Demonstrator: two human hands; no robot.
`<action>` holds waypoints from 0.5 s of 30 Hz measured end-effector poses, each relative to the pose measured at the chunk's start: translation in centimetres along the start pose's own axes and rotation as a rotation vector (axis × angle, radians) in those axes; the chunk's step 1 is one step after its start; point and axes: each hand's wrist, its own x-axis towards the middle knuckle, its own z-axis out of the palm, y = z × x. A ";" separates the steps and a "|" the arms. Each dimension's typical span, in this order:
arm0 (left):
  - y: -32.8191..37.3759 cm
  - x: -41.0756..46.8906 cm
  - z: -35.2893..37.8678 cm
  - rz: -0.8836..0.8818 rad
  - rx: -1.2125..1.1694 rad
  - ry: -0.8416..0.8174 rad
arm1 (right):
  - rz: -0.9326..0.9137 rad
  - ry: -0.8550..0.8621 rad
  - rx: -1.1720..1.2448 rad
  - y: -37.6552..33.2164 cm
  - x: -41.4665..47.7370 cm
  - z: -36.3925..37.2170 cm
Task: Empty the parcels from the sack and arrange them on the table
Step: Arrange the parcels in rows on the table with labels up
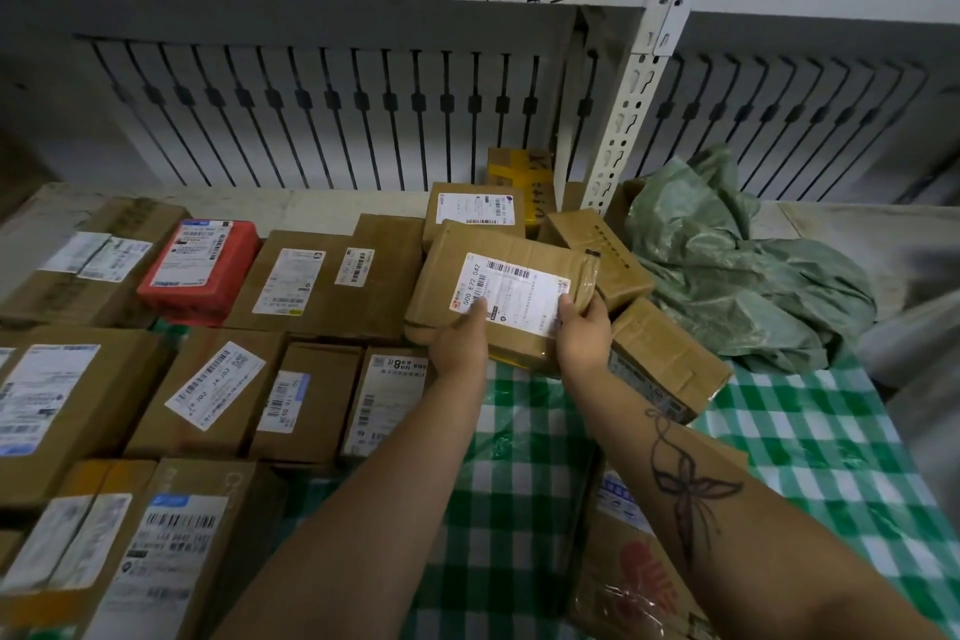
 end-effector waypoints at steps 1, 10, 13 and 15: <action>0.1 0.4 -0.2 0.030 0.010 0.017 | -0.011 0.006 -0.028 0.0 0.2 0.0; 1.0 2.0 -0.9 0.050 0.028 0.007 | 0.012 0.048 -0.129 -0.5 2.0 0.7; 1.3 2.3 -0.8 0.016 0.045 0.031 | 0.046 -0.031 -0.106 -0.3 1.9 1.1; 1.5 2.4 -0.8 -0.047 0.063 0.050 | 0.052 -0.078 -0.119 -0.1 1.7 1.2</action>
